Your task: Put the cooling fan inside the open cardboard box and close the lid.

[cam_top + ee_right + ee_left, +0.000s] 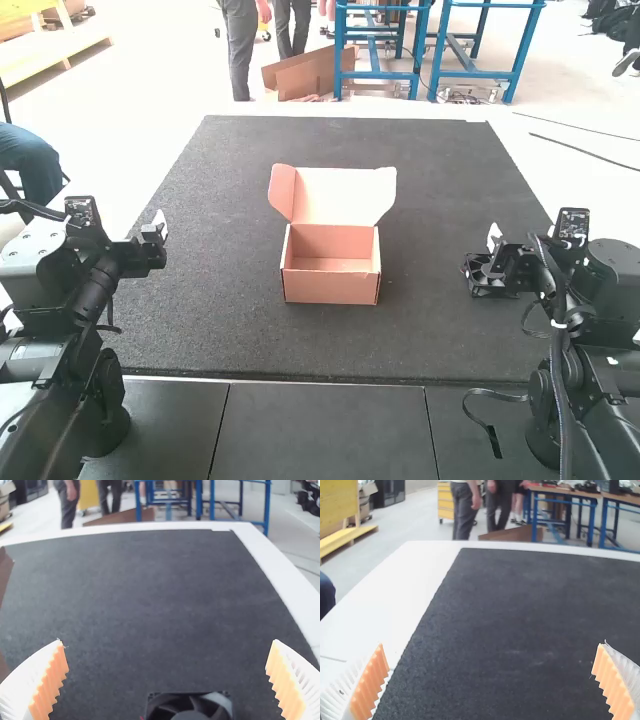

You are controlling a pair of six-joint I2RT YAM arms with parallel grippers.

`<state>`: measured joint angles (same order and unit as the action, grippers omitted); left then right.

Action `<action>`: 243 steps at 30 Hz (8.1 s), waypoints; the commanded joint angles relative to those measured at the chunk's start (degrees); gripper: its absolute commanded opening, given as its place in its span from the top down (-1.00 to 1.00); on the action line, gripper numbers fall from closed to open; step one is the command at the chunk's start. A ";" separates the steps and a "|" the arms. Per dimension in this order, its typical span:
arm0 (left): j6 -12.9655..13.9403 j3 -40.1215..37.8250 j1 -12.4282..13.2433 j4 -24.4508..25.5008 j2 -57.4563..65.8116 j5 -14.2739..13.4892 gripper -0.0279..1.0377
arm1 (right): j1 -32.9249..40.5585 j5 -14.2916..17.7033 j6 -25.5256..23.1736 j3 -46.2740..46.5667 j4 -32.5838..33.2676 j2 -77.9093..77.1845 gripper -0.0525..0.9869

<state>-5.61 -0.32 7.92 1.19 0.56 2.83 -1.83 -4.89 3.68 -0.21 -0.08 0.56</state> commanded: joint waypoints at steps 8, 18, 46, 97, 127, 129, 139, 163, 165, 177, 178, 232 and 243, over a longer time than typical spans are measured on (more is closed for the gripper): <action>-0.28 0.40 0.16 -0.49 -0.56 -0.11 -0.87 | 0.24 0.05 0.10 0.21 0.34 -0.47 -0.85; -0.28 0.40 -0.01 -0.58 -0.65 -0.11 -0.87 | 0.07 0.05 -0.43 0.21 0.16 -0.47 -0.85; 0.42 -18.40 -0.19 -9.37 20.54 0.33 -0.87 | -0.20 5.06 -6.50 -26.07 -6.25 34.51 -0.85; 5.87 -51.27 -0.36 29.57 52.18 -0.37 -0.87 | -13.91 4.01 12.66 -57.45 37.43 89.44 -0.83; 4.29 -51.54 -0.36 29.57 52.53 -0.28 -0.87 | -13.64 2.78 10.99 -57.45 30.22 101.40 -0.83; 4.29 -51.54 -0.36 29.66 52.53 -0.28 -0.87 | -13.47 3.13 10.99 -57.36 30.22 102.19 -0.83; 4.29 -52.24 -0.36 30.01 52.53 -0.37 -0.87 | -12.59 3.65 8.89 -57.45 32.33 106.05 0.01; 4.38 -47.32 -0.45 27.64 52.35 -0.28 -0.87 | -6.09 -5.31 -0.52 -72.39 48.86 84.35 0.92; 4.38 -46.53 -0.72 27.11 52.35 -0.28 -0.87 | -3.80 -8.65 -4.30 -72.39 50.53 81.01 0.92; 4.29 -43.72 -3.70 25.62 51.91 -0.28 -0.87 | 20.90 -13.48 -28.12 -76.61 58.44 73.89 0.91; 4.29 -43.63 -3.88 25.62 51.91 -0.28 -0.87 | 23.18 -13.40 -29.52 -76.87 58.52 73.89 0.91; -2.74 -44.68 -6.69 25.88 48.84 -0.55 -0.87 | 40.06 -4.17 -32.77 -85.75 45.25 108.95 -0.37; -4.59 -44.86 -12.32 22.28 53.76 -0.19 -0.87 | 38.04 -4.61 -26.80 -97.26 51.49 101.75 -0.85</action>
<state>-8.71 -44.01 -2.50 24.36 53.28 1.78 37.60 -12.03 -26.59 -95.55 50.81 106.91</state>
